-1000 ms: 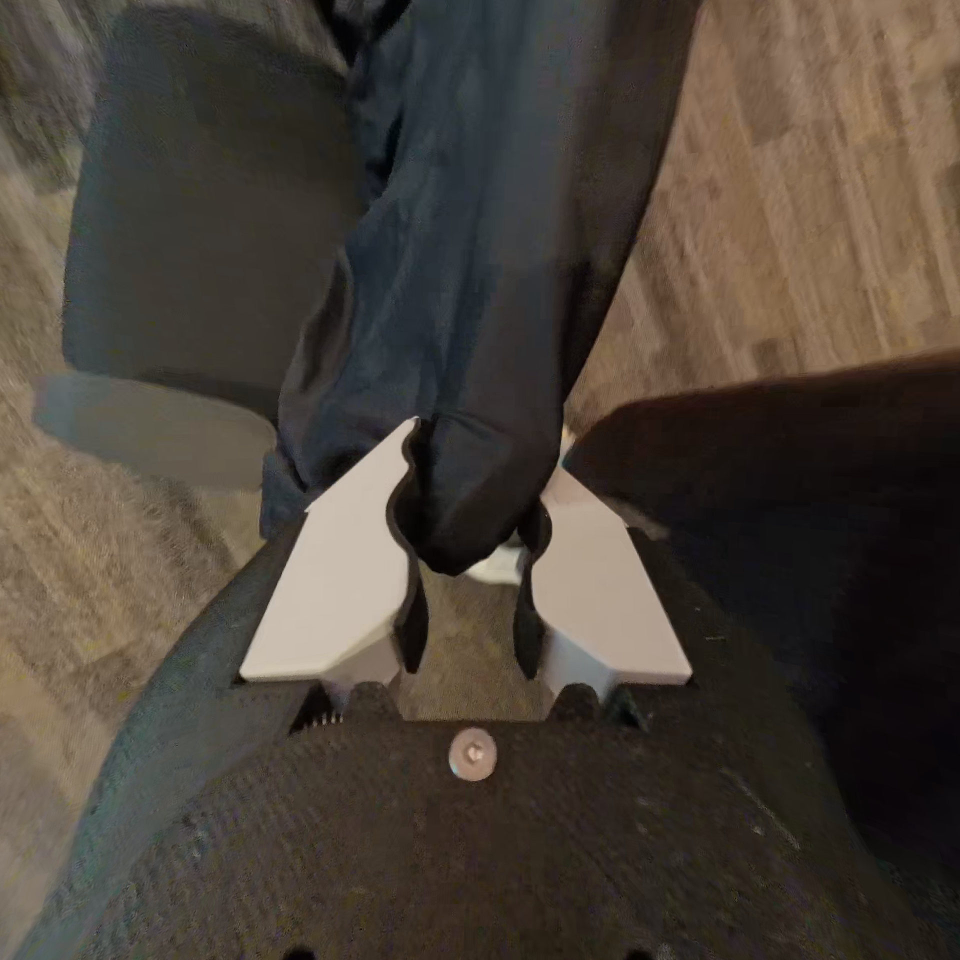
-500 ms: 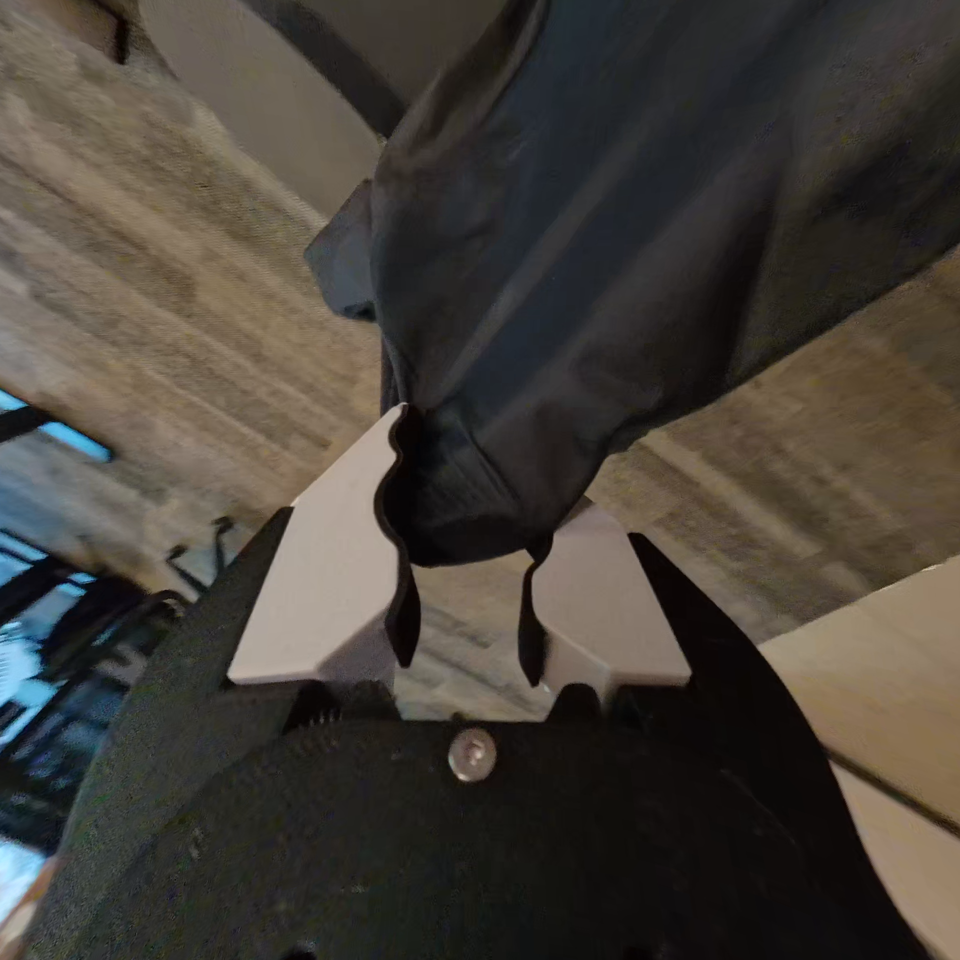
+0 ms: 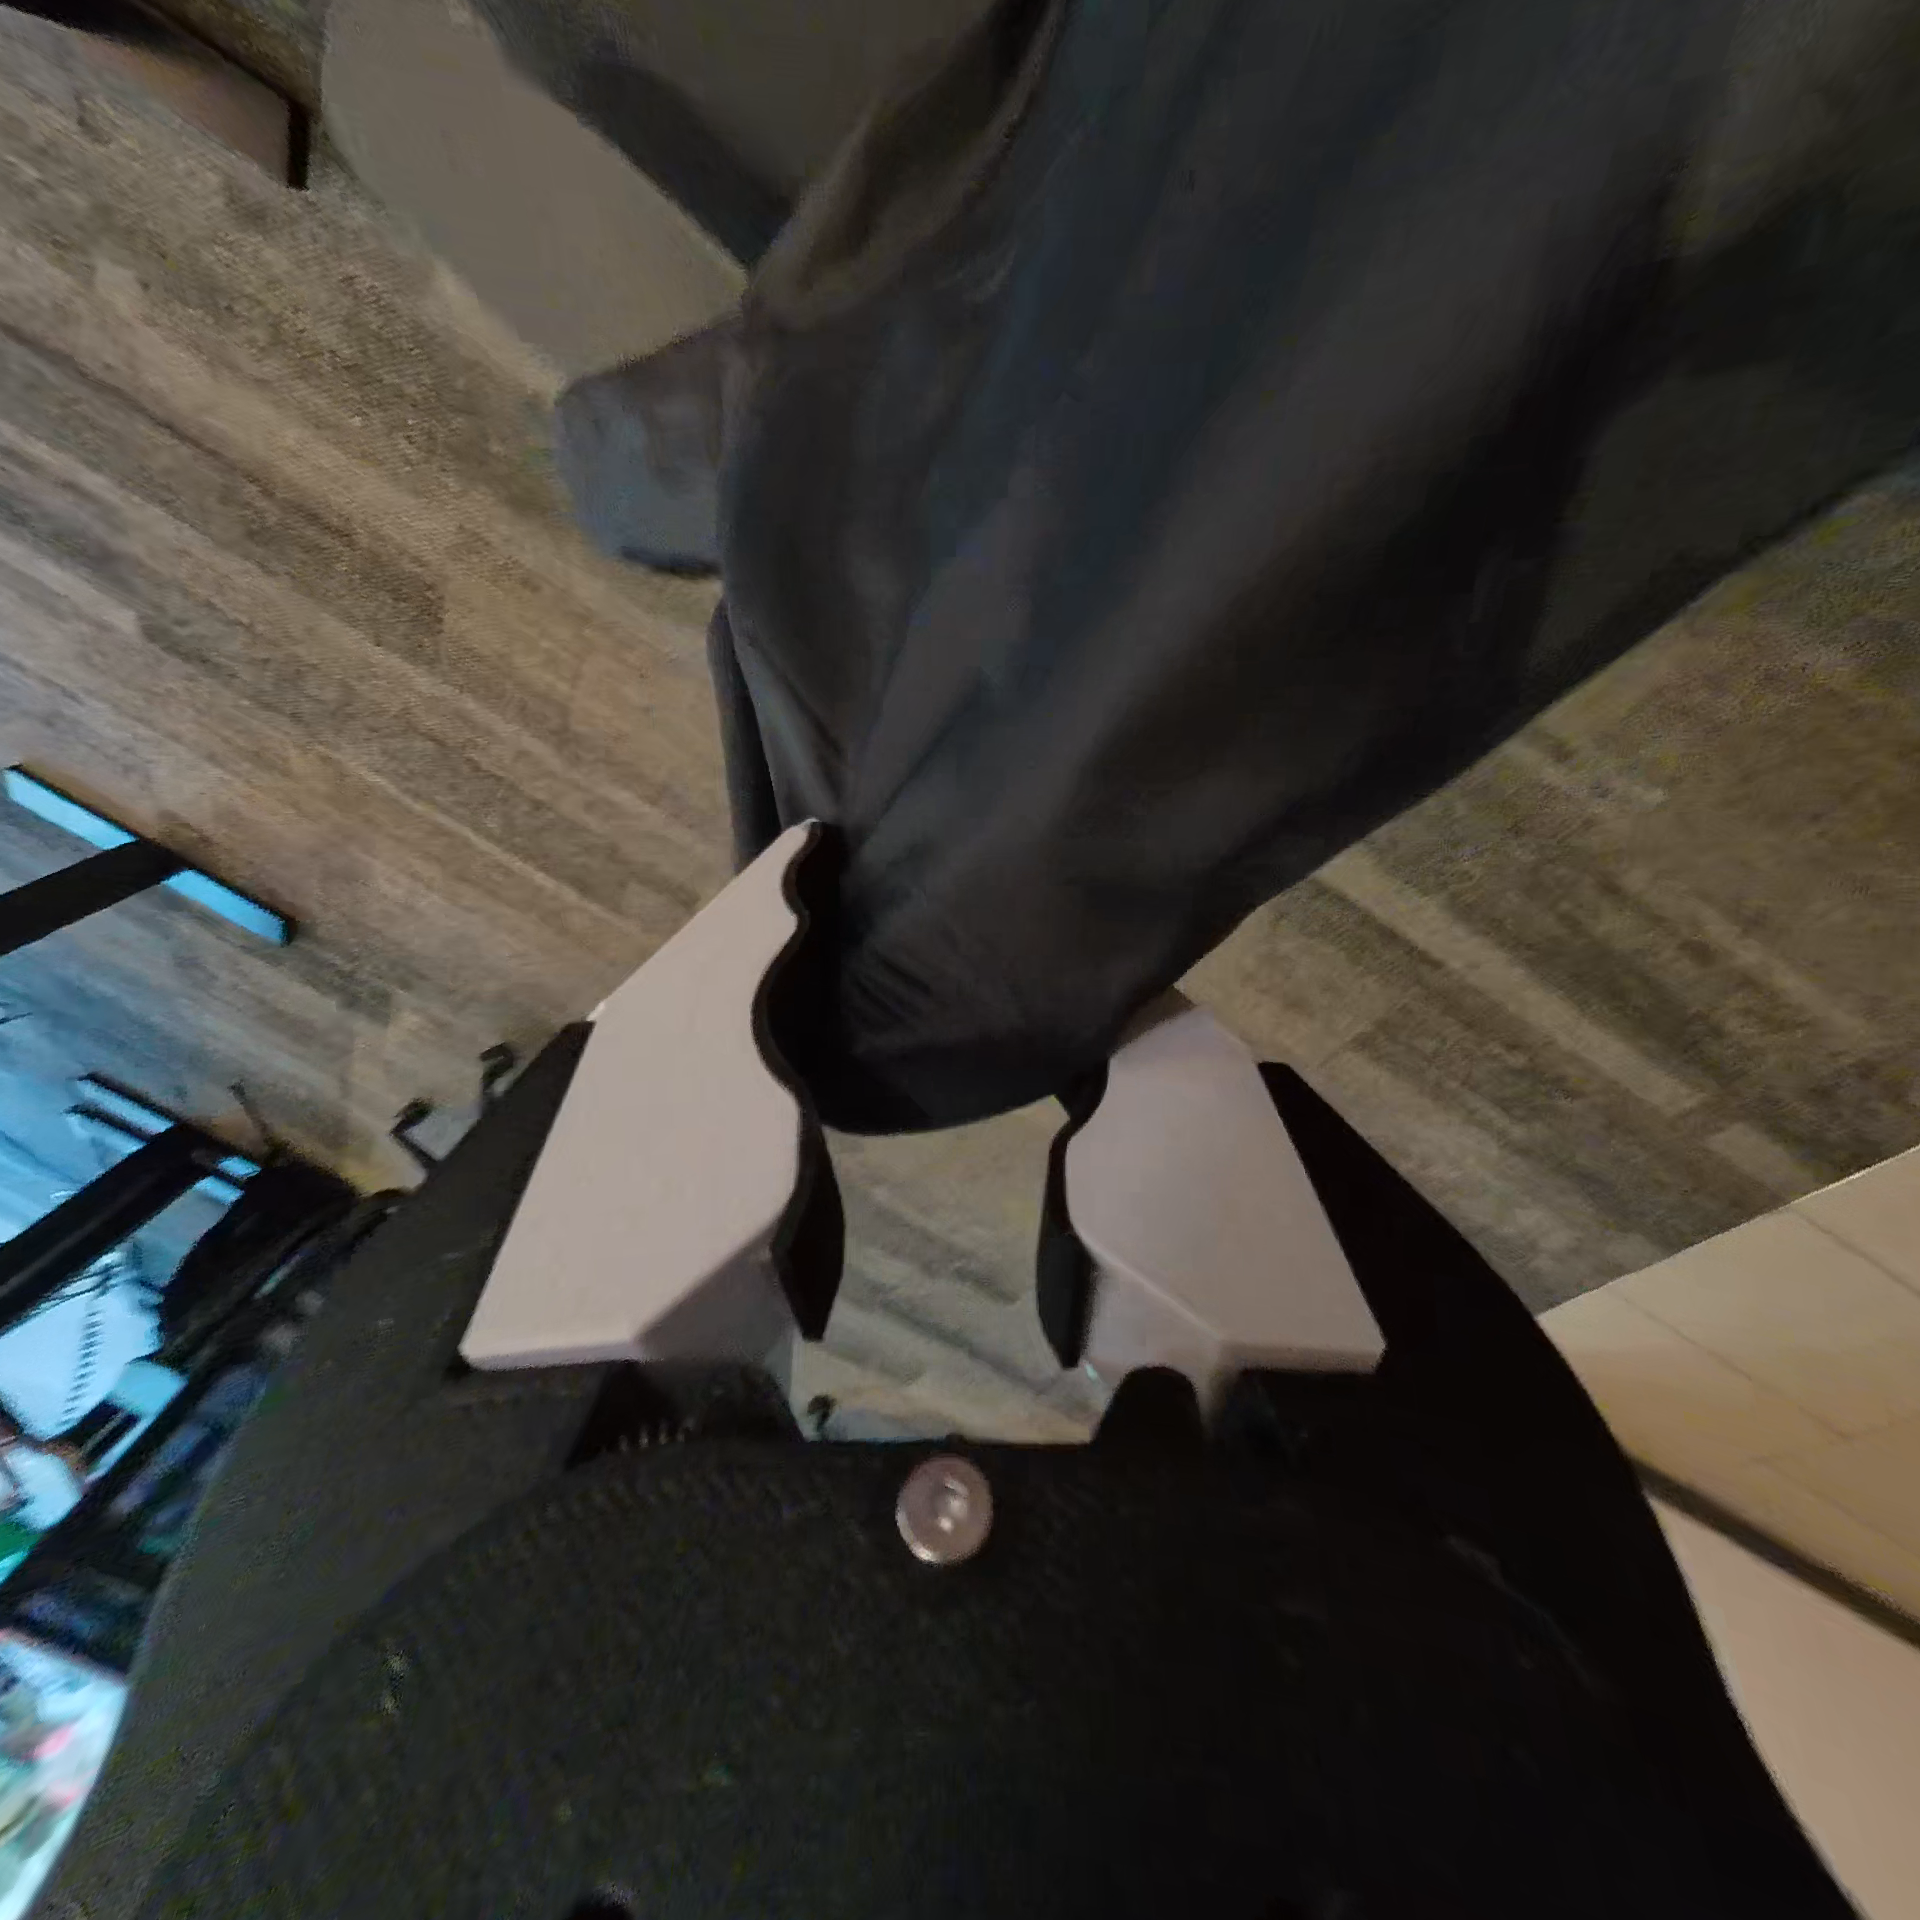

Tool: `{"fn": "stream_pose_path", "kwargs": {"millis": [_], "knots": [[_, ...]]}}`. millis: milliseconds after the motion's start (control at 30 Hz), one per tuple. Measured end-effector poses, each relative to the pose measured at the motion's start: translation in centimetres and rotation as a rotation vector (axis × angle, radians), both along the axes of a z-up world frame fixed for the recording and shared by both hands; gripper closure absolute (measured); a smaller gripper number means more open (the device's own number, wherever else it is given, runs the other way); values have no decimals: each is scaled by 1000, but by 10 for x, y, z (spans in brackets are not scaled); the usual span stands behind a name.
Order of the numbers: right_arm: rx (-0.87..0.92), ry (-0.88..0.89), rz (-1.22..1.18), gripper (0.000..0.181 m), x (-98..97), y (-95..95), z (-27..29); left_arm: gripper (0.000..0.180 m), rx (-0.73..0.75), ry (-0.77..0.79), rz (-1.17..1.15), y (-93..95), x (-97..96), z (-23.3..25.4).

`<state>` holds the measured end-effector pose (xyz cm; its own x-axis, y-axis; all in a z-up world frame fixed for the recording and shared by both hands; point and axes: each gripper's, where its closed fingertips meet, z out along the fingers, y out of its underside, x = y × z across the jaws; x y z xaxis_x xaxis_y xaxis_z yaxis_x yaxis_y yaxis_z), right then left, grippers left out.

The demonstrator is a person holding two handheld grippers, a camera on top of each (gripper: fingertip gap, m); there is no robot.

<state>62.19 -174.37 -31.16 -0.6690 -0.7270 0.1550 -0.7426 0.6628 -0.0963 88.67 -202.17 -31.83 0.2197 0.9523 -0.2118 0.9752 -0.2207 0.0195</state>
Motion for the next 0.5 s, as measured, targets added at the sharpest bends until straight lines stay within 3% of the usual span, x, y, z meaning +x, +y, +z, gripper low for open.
{"fn": "stream_pose_path", "kwargs": {"millis": [200,367,500], "knots": [[113,120,167,165,-135,8,-7,149,99,131,97,139,-48,-1],[124,193,384,167,-246,-34,-9,151,103,222,312,241,-136,1],[165,391,514,174,-317,-88,-11,153,84,273,388,291,-220,2]]}}
